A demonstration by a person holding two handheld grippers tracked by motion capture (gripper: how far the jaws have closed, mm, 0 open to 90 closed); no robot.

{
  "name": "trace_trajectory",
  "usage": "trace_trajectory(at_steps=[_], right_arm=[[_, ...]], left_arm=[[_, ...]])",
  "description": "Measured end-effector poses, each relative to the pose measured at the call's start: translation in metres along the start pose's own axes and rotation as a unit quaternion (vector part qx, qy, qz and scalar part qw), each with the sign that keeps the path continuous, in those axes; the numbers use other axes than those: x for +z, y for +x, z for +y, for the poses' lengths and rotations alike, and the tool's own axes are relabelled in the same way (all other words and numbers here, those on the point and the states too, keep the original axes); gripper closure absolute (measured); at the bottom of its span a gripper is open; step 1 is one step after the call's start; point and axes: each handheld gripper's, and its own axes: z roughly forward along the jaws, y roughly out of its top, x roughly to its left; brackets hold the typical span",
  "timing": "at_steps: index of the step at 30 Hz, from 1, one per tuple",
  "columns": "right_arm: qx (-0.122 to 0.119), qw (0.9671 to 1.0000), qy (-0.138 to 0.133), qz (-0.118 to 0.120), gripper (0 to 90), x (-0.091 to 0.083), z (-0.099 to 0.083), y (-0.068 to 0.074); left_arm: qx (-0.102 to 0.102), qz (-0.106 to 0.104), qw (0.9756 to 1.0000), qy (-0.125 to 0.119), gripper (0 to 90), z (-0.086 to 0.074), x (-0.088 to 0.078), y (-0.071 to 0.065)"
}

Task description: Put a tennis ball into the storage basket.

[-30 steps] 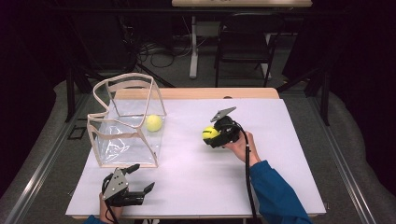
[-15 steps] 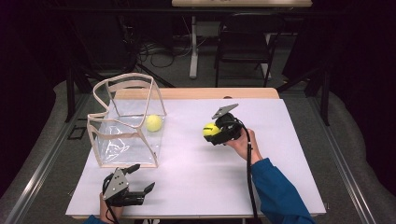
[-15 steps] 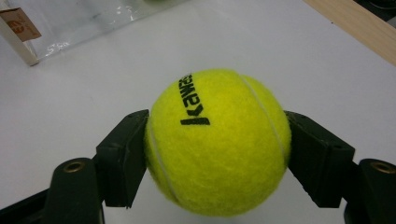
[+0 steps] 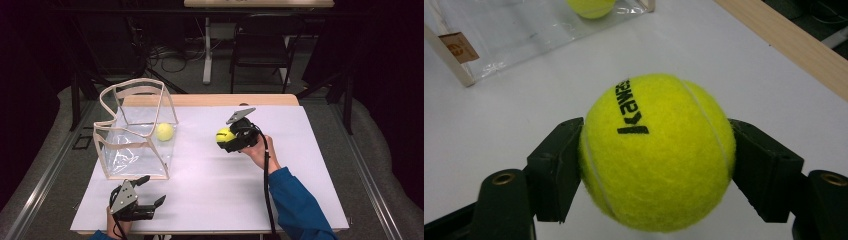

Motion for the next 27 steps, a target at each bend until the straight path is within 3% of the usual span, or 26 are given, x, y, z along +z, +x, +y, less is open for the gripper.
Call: trace_trajectory(at_steps=[27], right_arm=[[-0.008,0.9997,-0.020,-0.015,26.6,-0.013,0.022,-0.002]], left_arm=[[0.000,0.002,1.0000,-0.001,16.0,0.000,0.000,0.000]])
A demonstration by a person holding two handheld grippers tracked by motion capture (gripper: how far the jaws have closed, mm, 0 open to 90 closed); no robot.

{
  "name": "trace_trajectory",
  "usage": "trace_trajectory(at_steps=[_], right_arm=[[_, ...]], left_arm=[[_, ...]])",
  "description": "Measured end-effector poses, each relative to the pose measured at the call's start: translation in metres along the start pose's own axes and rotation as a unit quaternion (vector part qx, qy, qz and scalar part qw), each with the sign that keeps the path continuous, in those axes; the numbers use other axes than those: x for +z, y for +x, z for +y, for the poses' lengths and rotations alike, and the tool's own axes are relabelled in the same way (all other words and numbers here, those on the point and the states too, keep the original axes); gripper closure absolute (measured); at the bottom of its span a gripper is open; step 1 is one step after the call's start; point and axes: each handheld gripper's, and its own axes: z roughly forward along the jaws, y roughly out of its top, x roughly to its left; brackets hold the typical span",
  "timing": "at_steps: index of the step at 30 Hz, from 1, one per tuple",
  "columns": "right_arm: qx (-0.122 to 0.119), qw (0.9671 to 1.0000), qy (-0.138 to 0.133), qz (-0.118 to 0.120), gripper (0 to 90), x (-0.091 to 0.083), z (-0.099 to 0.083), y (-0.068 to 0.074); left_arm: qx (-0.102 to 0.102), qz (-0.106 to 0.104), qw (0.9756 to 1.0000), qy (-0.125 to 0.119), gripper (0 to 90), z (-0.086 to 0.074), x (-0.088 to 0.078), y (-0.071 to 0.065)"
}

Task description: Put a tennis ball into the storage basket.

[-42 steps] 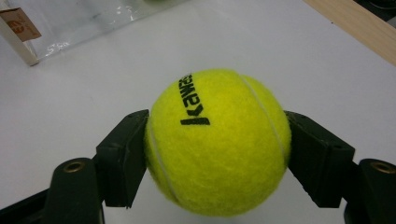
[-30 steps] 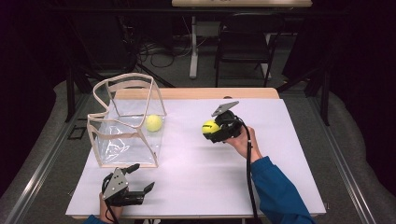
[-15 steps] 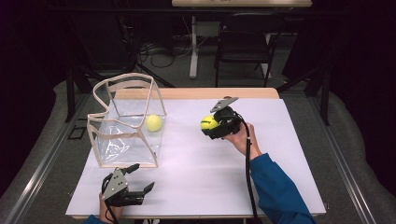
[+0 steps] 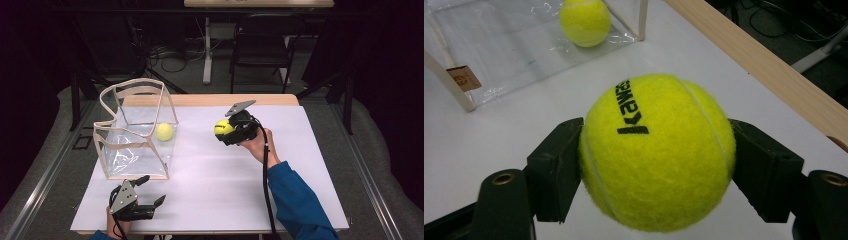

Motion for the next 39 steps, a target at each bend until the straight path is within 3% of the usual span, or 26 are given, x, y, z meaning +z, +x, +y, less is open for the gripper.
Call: trace_trajectory(at_steps=[39], right_arm=[[-0.010,0.9997,-0.023,-0.005,26.6,-0.006,0.028,-0.003]], left_arm=[[0.000,-0.001,1.0000,0.000,16.0,0.000,0.000,0.000]])
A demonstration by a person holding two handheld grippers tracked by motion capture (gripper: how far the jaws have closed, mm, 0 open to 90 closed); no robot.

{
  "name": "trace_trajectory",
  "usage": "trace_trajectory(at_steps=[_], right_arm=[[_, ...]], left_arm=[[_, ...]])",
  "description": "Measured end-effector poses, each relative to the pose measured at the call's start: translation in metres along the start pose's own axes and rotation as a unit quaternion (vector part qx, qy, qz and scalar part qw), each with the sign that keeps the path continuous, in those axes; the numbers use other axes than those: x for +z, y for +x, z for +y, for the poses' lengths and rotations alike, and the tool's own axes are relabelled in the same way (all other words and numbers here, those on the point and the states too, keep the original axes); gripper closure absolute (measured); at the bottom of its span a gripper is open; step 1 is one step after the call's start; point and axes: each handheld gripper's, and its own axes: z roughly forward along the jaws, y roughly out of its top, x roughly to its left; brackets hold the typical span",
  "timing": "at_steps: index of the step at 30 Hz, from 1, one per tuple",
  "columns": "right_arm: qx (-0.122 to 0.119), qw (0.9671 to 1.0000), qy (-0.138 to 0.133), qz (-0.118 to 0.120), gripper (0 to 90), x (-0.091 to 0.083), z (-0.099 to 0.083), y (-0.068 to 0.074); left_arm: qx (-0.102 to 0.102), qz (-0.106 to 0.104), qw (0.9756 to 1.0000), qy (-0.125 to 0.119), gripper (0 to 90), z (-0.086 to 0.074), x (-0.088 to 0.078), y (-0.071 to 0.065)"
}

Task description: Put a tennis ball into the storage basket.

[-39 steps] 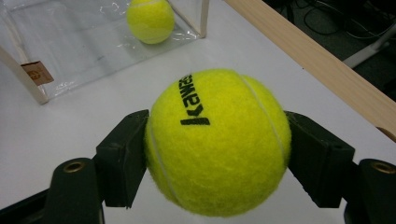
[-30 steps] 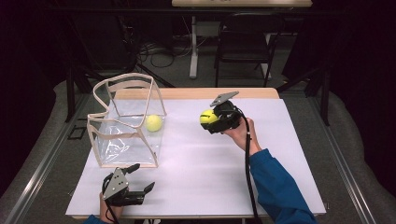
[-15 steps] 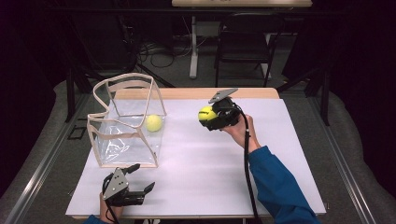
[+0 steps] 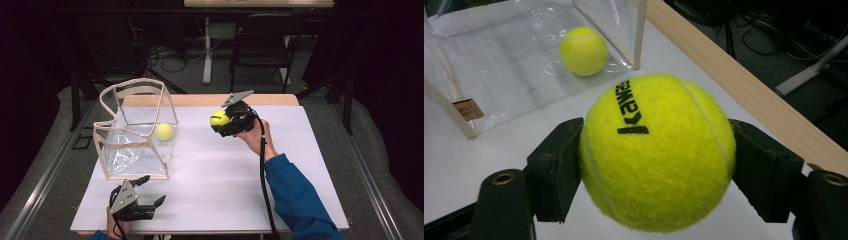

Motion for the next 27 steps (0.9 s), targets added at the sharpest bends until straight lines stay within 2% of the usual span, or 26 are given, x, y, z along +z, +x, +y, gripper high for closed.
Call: trace_trajectory(at_steps=[7,27], right_arm=[[-0.003,1.0000,-0.009,0.001,26.6,-0.002,0.009,-0.001],[-0.009,0.9998,-0.017,0.003,26.6,-0.002,0.019,0.000]], left_arm=[[0.000,-0.001,1.0000,0.001,16.0,0.000,0.000,0.000],[0.000,-0.002,1.0000,-0.001,16.0,0.000,0.000,0.000]])
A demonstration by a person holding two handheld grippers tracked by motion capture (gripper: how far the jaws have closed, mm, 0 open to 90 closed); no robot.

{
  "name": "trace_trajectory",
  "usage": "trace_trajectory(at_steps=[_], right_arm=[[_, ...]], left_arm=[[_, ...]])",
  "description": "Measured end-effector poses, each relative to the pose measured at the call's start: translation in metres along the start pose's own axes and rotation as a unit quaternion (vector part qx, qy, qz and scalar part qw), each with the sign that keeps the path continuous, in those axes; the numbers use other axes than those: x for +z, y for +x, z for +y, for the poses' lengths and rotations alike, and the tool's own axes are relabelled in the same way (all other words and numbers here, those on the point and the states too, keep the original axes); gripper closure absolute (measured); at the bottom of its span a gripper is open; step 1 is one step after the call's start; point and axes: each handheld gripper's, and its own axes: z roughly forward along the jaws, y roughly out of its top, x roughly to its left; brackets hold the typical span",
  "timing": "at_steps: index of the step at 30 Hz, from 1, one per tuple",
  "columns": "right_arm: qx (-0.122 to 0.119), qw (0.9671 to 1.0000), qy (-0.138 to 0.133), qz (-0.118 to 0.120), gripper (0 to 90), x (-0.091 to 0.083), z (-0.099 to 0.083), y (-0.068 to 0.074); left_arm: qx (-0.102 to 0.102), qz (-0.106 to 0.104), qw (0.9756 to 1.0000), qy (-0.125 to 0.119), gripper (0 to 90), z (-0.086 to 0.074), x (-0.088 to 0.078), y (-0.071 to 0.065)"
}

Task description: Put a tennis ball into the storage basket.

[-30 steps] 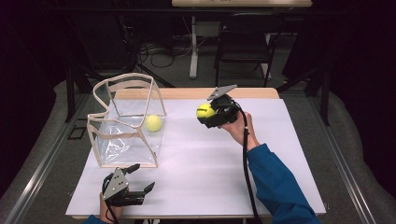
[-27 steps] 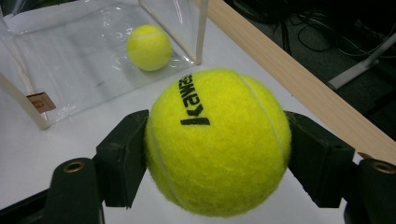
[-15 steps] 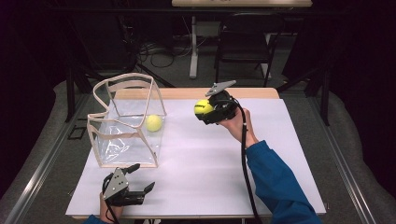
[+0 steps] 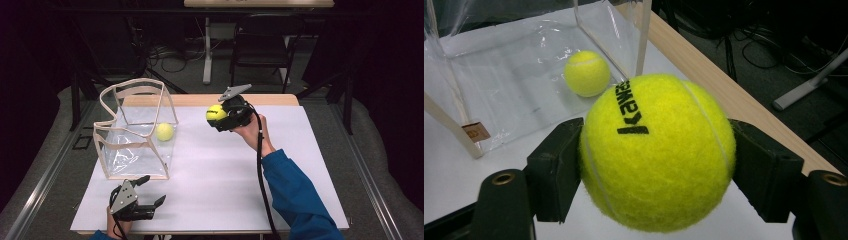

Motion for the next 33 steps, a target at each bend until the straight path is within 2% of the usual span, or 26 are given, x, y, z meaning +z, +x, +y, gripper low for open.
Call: trace_trajectory(at_steps=[5,10,19,33], right_arm=[[0.000,1.0000,0.000,0.000,26.6,0.000,0.000,0.000],[-0.008,1.0000,-0.003,0.000,26.6,-0.002,0.008,0.002],[-0.012,0.9999,0.001,-0.001,26.6,0.003,0.011,0.003],[-0.021,0.9997,-0.010,0.005,26.6,0.006,0.027,0.008]], left_arm=[[0.000,0.000,1.0000,0.000,16.0,0.000,0.000,0.000],[0.001,0.002,1.0000,0.002,16.0,0.000,0.000,0.000],[0.002,0.000,1.0000,0.001,16.0,0.000,0.000,0.000],[0.001,-0.001,1.0000,0.002,16.0,0.000,0.001,0.000]])
